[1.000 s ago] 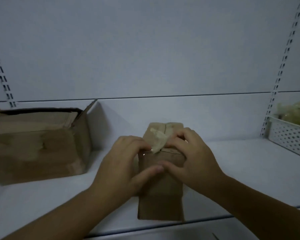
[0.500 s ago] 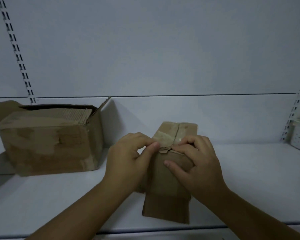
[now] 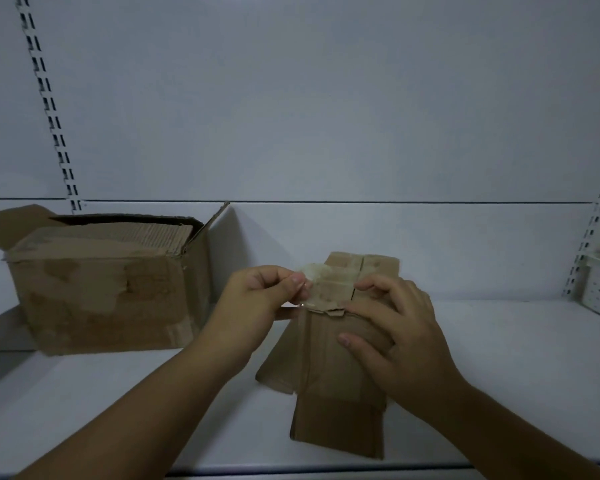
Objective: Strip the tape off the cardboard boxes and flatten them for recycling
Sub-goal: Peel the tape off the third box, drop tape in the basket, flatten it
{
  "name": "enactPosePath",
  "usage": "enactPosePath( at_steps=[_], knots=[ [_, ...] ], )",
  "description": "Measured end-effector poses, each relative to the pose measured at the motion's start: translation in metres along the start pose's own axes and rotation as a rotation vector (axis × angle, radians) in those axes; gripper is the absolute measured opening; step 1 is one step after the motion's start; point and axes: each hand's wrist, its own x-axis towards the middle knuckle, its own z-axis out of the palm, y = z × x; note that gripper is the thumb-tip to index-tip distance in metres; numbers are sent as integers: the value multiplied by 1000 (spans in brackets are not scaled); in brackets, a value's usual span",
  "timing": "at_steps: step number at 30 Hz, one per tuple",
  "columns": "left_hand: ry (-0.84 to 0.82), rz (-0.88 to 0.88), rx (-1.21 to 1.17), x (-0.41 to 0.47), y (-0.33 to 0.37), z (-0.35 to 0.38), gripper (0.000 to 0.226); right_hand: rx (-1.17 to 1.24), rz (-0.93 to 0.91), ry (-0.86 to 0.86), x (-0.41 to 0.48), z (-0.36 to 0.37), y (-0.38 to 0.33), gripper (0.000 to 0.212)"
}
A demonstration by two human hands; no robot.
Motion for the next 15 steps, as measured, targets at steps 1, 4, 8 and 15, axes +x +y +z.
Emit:
enactPosePath(
  at_steps=[1, 4, 8, 15],
  knots=[
    [18, -20, -17, 0, -1, -1, 25, 26, -16, -15, 1, -1, 1, 31],
    [49, -36, -39, 0, -5, -1, 28, 143, -34, -79, 5, -5, 2, 27],
    [-15, 30, 79, 4, -2, -3, 26, 185, 1, -152, 11, -12, 4, 28],
    [-243, 95, 200, 27, 15, -15, 23, 301, 118, -235, 16, -19, 6, 29]
  ],
)
